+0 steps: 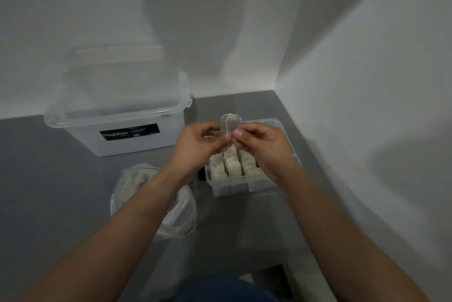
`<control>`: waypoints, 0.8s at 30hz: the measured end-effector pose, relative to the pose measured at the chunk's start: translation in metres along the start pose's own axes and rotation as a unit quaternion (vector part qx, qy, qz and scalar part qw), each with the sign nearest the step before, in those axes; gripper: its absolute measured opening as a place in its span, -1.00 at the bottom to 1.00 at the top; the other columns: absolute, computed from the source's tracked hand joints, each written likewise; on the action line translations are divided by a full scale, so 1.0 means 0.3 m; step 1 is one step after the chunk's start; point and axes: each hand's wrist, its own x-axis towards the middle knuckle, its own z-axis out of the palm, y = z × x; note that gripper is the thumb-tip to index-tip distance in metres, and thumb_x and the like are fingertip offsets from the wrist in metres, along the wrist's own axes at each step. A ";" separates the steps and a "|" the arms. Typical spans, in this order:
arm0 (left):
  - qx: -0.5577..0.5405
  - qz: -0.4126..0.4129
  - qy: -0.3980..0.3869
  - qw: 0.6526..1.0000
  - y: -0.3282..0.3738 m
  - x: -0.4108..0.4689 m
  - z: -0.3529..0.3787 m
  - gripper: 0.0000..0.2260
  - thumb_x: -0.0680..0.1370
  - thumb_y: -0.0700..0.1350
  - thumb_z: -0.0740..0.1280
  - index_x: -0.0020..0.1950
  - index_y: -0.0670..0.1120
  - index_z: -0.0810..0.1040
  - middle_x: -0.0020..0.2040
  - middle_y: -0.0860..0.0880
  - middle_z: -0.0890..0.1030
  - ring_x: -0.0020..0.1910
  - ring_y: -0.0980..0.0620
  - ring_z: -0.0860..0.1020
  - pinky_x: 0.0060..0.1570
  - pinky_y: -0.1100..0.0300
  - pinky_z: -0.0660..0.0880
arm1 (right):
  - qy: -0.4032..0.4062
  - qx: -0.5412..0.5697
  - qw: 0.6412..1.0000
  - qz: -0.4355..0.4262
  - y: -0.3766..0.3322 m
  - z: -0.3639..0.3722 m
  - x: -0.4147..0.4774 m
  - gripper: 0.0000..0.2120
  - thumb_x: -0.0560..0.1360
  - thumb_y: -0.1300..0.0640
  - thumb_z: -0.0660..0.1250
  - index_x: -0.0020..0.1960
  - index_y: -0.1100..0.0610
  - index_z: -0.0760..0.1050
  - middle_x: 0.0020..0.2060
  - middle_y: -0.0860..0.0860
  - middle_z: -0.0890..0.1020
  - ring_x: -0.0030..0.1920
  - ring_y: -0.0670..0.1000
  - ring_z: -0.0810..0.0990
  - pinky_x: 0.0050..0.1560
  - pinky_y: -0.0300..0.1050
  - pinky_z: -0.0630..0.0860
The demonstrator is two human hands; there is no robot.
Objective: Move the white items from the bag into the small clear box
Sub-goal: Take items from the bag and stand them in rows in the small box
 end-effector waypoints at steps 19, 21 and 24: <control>0.352 0.041 0.015 0.935 -0.065 -0.037 -0.077 -0.25 0.35 0.17 0.60 0.47 0.02 0.46 0.39 0.01 0.51 0.31 0.05 0.50 0.29 0.17 0.43 | -0.028 -0.542 0.827 -0.144 -0.131 -0.050 0.076 -0.86 0.59 0.08 0.41 0.09 0.01 0.72 -0.05 -0.11 0.66 -0.08 -0.12 0.61 0.03 -0.20 0.54; 0.378 0.012 -0.024 0.926 -0.074 -0.049 -0.096 -0.11 0.31 0.22 0.61 0.55 0.01 0.35 0.47 -0.01 0.40 0.40 0.01 0.41 0.32 0.19 0.33 | -0.037 -0.566 0.813 -0.131 -0.101 -0.043 0.099 -0.84 0.59 0.08 0.40 0.12 0.02 0.71 0.00 -0.08 0.69 -0.03 -0.09 0.63 0.08 -0.11 0.58; 0.414 -0.017 -0.070 0.908 -0.083 -0.059 -0.103 -0.09 0.32 0.24 0.59 0.57 0.03 0.30 0.53 -0.01 0.32 0.45 0.00 0.35 0.36 0.15 0.30 | -0.083 -0.579 0.808 -0.074 -0.057 -0.020 0.141 -0.85 0.58 0.08 0.41 0.11 0.03 0.71 0.02 -0.06 0.73 -0.02 -0.09 0.66 0.12 -0.11 0.59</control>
